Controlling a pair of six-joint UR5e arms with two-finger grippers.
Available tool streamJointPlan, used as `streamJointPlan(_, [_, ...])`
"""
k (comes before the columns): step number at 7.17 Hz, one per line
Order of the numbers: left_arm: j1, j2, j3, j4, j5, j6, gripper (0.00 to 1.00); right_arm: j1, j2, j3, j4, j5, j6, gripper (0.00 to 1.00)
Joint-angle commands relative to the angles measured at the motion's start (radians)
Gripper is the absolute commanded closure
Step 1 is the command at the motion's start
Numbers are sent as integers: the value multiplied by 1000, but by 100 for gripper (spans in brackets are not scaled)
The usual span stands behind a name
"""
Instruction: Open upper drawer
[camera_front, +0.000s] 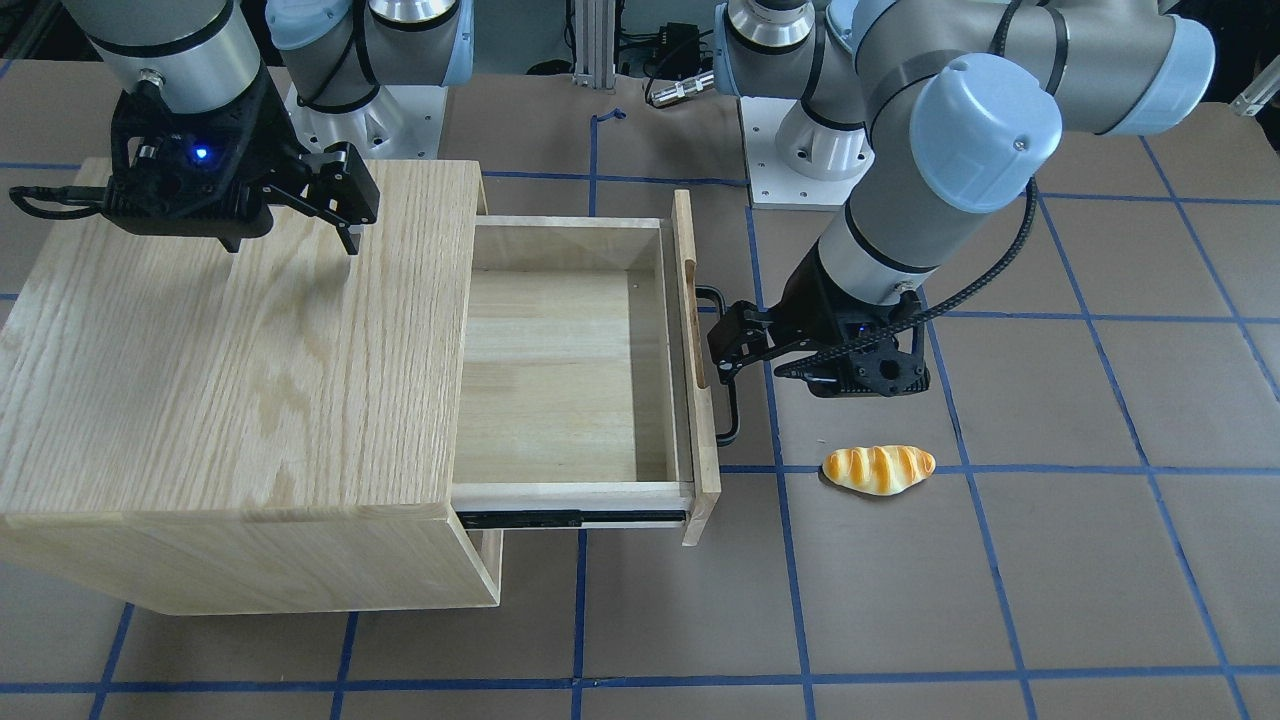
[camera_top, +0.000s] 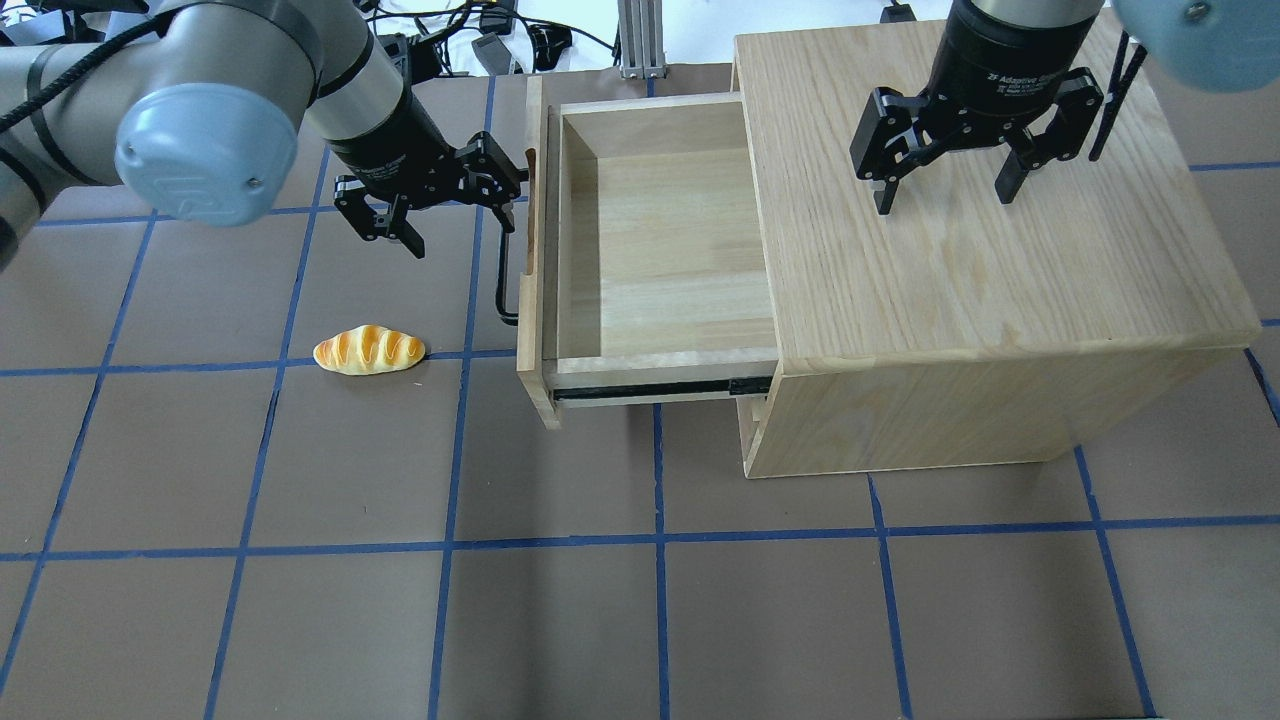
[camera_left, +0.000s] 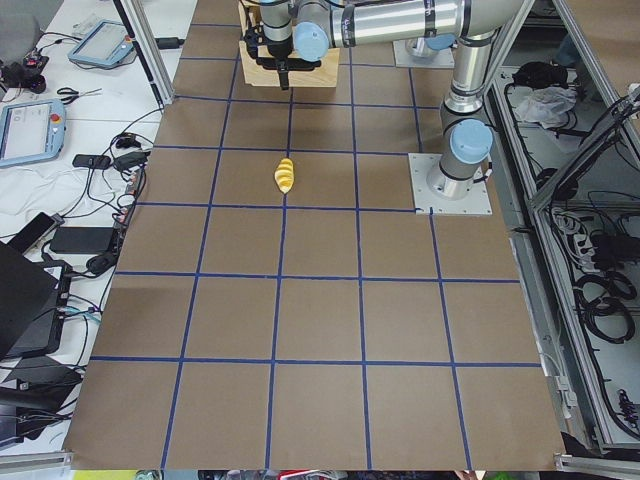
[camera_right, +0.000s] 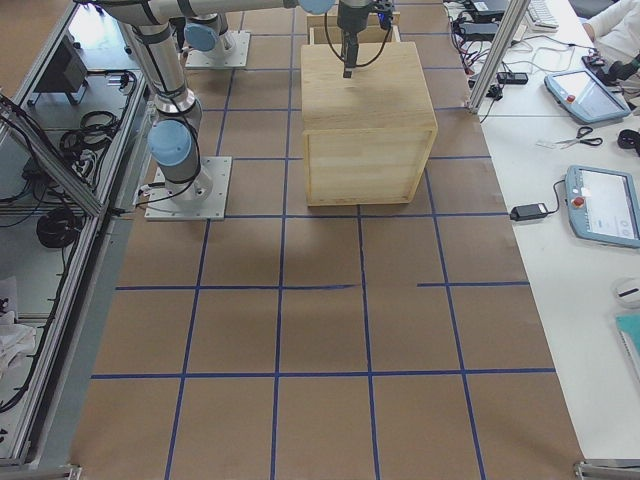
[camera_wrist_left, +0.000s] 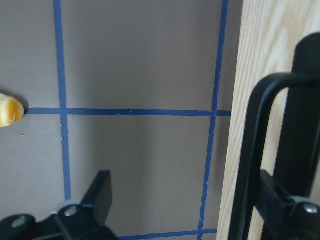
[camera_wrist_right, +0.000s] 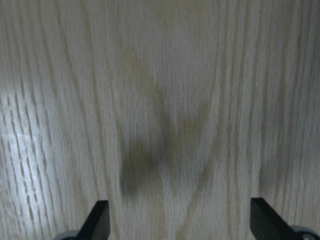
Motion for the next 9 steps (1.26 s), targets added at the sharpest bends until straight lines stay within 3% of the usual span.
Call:
streamJointPlan(1, [59,5,-2,-10,17,37,0,0,0,0,0,0,1,0])
streamJointPlan(5, [88,59,22,-57,79,88,0,0,0,-1,0,0,1,0])
streamJointPlan(7, [73,168,50,-155,162,80,0,0,0,0,0,0,1,0])
streamJointPlan(8, [56,185,50,-154,184,75,0,0,0,-1,0,0,1,0])
streamJointPlan(9, [1,182,51,-146,269,75,0,0,0,-1,0,0,1,0])
